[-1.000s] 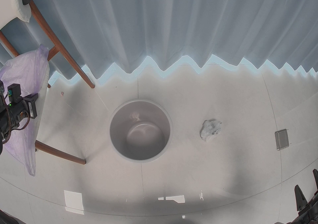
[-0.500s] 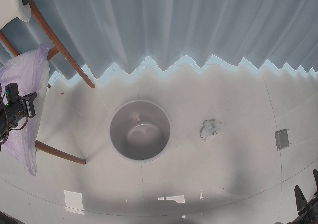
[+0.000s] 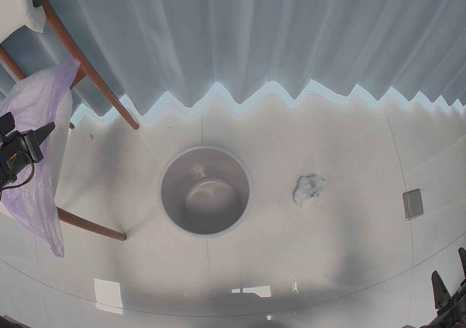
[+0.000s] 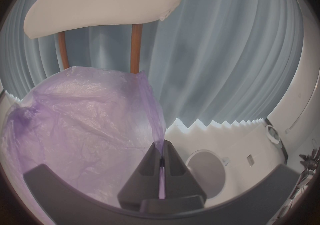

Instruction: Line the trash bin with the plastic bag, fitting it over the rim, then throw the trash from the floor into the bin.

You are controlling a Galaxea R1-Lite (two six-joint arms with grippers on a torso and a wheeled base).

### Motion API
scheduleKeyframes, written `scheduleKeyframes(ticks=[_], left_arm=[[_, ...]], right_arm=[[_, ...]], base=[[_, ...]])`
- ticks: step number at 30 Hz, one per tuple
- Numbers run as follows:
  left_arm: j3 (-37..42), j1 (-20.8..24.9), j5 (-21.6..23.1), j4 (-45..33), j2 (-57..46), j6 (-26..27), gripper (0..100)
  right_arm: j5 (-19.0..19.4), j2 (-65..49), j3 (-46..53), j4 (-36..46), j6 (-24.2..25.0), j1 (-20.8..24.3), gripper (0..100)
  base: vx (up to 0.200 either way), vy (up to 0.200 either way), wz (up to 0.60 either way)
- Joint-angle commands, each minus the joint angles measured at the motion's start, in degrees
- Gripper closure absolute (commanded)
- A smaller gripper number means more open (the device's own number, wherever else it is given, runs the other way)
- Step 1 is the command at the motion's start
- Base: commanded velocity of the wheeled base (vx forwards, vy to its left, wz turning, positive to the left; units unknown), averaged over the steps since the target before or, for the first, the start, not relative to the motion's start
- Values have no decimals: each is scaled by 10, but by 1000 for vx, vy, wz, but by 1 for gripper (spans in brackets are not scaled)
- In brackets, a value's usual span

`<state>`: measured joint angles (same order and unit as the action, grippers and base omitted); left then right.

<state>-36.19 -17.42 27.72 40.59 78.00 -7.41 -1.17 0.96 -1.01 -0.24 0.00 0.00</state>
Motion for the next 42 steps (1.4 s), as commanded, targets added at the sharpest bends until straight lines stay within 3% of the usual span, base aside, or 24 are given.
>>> scheduleKeyframes(ticks=[1,7,12,21,29,42], left_arm=[[-9,-2,18,3,-11,-21,100],[-13,0,41,4,-22,-39,100],[-13,15,88,3,-42,-88,100],[-41,50,88,2,-44,-119,100],[-58,129,81,-4,-40,-119,100],[-61,143,85,-1,-40,-147,100]], right_arm=[[0,-10,9,0,0,0,0],[0,-10,9,0,0,0,0],[0,-10,9,0,0,0,0],[0,-10,9,0,0,0,0],[0,-10,9,1,0,0,0],[0,-10,9,0,1,0,0]], base=[[0,0,0],[0,0,0],[0,0,0],[0,0,0],[0,0,0],[0,0,0]])
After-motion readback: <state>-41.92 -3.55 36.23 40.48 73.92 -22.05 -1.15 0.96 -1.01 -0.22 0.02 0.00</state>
